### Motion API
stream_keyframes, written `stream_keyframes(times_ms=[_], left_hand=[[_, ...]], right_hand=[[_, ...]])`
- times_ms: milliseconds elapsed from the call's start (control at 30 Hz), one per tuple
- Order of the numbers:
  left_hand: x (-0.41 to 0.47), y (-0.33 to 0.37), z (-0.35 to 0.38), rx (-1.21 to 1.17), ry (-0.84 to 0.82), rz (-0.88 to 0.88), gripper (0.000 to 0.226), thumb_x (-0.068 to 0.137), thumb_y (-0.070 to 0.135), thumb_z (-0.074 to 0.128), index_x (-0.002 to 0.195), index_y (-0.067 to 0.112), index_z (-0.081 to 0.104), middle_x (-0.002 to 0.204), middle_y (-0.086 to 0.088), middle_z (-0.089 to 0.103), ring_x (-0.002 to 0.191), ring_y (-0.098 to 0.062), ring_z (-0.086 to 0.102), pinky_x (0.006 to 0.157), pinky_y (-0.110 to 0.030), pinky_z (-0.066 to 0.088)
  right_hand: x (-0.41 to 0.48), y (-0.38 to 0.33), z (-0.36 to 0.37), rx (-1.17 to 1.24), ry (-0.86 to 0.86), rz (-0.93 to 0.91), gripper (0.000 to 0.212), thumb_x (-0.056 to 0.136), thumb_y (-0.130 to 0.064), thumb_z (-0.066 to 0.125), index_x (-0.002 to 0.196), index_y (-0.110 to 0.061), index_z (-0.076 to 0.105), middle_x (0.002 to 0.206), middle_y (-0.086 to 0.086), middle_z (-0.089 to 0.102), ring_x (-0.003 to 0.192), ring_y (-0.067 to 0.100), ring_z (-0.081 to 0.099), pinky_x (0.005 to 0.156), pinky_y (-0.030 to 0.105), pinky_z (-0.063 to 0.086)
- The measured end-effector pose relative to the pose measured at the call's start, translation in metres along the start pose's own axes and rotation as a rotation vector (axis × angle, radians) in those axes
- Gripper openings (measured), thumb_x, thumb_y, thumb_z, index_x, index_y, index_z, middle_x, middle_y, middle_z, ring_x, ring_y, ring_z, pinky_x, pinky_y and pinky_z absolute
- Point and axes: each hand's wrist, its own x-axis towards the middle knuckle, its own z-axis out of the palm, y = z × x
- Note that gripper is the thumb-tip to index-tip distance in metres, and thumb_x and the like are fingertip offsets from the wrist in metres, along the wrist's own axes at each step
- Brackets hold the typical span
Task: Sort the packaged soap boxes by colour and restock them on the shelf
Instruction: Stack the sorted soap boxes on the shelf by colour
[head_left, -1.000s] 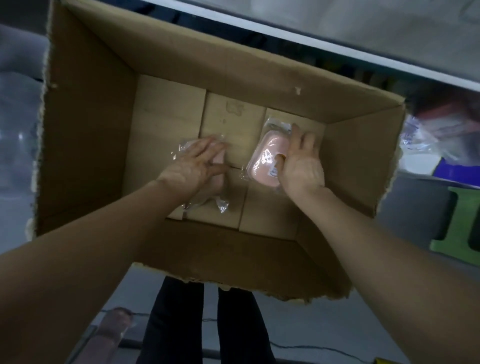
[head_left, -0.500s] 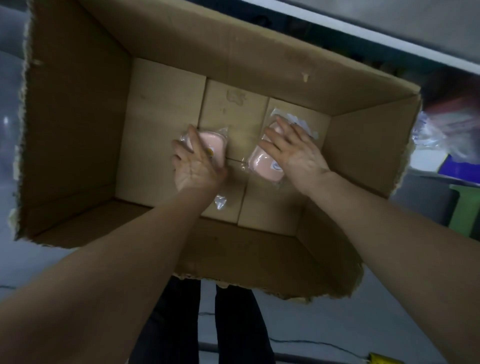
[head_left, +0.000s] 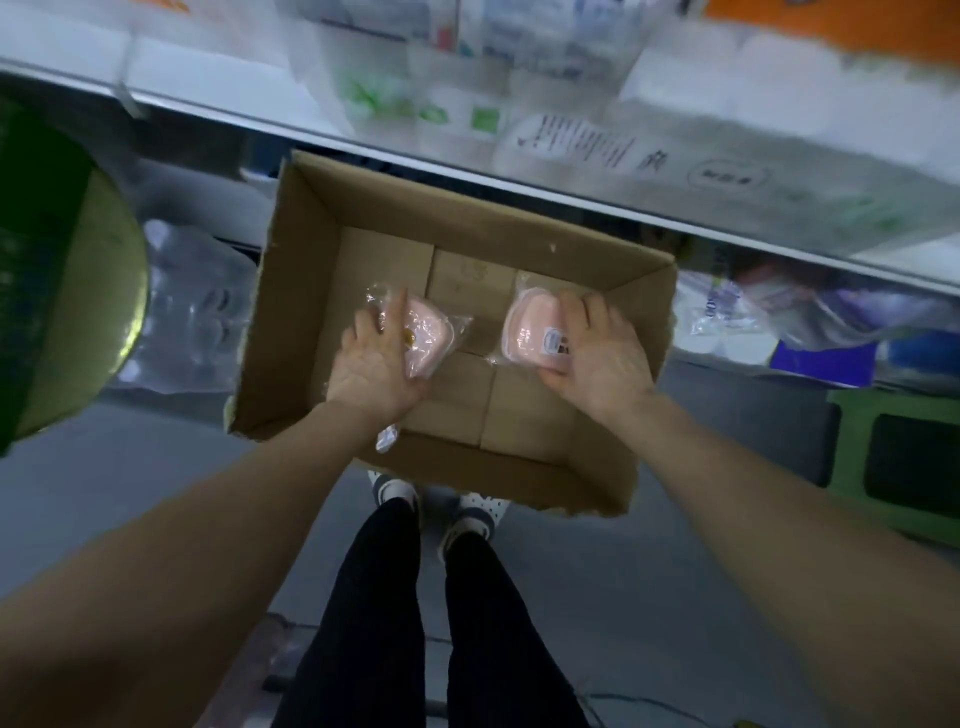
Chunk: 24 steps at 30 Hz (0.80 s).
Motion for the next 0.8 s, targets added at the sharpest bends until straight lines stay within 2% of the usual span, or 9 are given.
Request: stream_keyframes(times_ms=[133,300,400,467,533,600,667,733,800], left_hand=[[-0.046,0.009,-0.057,0.056,0.068,0.123,0.110,0.070,0.034,0.077,0.151,0.026,0.003,0.141,-0.021,0.030,0.121,-0.042,0.040,0.100,-0.050,0.041],[-0.099,0.023,-0.126,0.130,0.162,0.216,0.110,0.066,0.035,0.077,0.151,0.023,0.010,0.137,-0.021,0.035,0.114,-0.043,0.046,0.096,-0.050,0.043],[-0.124,0.028,-0.165,0.154,0.235,0.279,0.107,0.066,0.037,0.074,0.151,0.022,0.011,0.137,-0.022,0.037,0.115,-0.044,0.046,0.094,-0.050,0.044],[-0.140,0.034,-0.194,0.161,0.286,0.292,0.101,0.070,0.045,0.067,0.152,0.020,0.013,0.137,-0.023,0.037,0.115,-0.045,0.046,0.094,-0.051,0.045],[-0.156,0.044,-0.223,0.152,0.353,0.305,0.099,0.069,0.060,0.048,0.152,0.017,0.018,0.134,-0.023,0.040,0.110,-0.045,0.050,0.093,-0.052,0.045],[-0.170,0.054,-0.250,0.141,0.447,0.339,0.102,0.065,0.066,0.035,0.151,0.013,0.022,0.130,-0.023,0.044,0.106,-0.044,0.052,0.090,-0.052,0.047],[-0.179,0.062,-0.275,0.156,0.537,0.388,0.101,0.067,0.065,0.042,0.151,0.012,0.020,0.129,-0.021,0.047,0.104,-0.043,0.053,0.088,-0.051,0.048],[-0.180,0.069,-0.302,0.176,0.620,0.427,0.102,0.067,0.054,0.058,0.151,0.013,0.017,0.130,-0.019,0.047,0.104,-0.041,0.054,0.090,-0.050,0.048],[-0.182,0.079,-0.332,0.193,0.712,0.449,0.100,0.067,0.046,0.063,0.150,0.012,0.019,0.129,-0.018,0.050,0.103,-0.041,0.055,0.089,-0.047,0.048]], right_hand=[[-0.028,-0.018,-0.067,0.015,0.090,-0.011,0.090,0.068,-0.045,0.079,0.139,-0.009,0.038,0.122,0.015,0.051,0.103,0.034,0.052,0.087,0.044,0.046],[-0.059,-0.035,-0.145,-0.008,0.166,-0.059,0.086,0.068,-0.047,0.069,0.138,-0.008,0.039,0.119,0.012,0.050,0.102,0.034,0.052,0.088,0.044,0.045],[-0.073,-0.041,-0.191,-0.026,0.262,-0.096,0.089,0.067,-0.046,0.073,0.140,-0.006,0.041,0.120,0.016,0.054,0.104,0.037,0.054,0.087,0.044,0.045],[-0.081,-0.044,-0.222,-0.041,0.328,-0.122,0.091,0.069,-0.047,0.074,0.143,-0.007,0.038,0.123,0.016,0.055,0.106,0.037,0.054,0.089,0.045,0.045],[-0.086,-0.046,-0.253,-0.057,0.385,-0.146,0.093,0.071,-0.050,0.074,0.146,-0.010,0.035,0.127,0.014,0.055,0.109,0.035,0.054,0.091,0.044,0.044],[-0.089,-0.047,-0.283,-0.074,0.467,-0.177,0.091,0.074,-0.053,0.071,0.145,-0.011,0.035,0.128,0.013,0.055,0.108,0.034,0.054,0.090,0.043,0.043],[-0.090,-0.047,-0.313,-0.101,0.555,-0.209,0.087,0.075,-0.056,0.069,0.144,-0.012,0.039,0.127,0.012,0.055,0.106,0.034,0.054,0.086,0.042,0.043],[-0.089,-0.047,-0.346,-0.145,0.632,-0.236,0.086,0.075,-0.058,0.066,0.143,-0.011,0.040,0.124,0.012,0.055,0.106,0.034,0.054,0.085,0.043,0.042],[-0.087,-0.046,-0.380,-0.175,0.693,-0.242,0.085,0.077,-0.060,0.062,0.143,-0.012,0.038,0.125,0.012,0.054,0.108,0.033,0.053,0.087,0.043,0.042]])
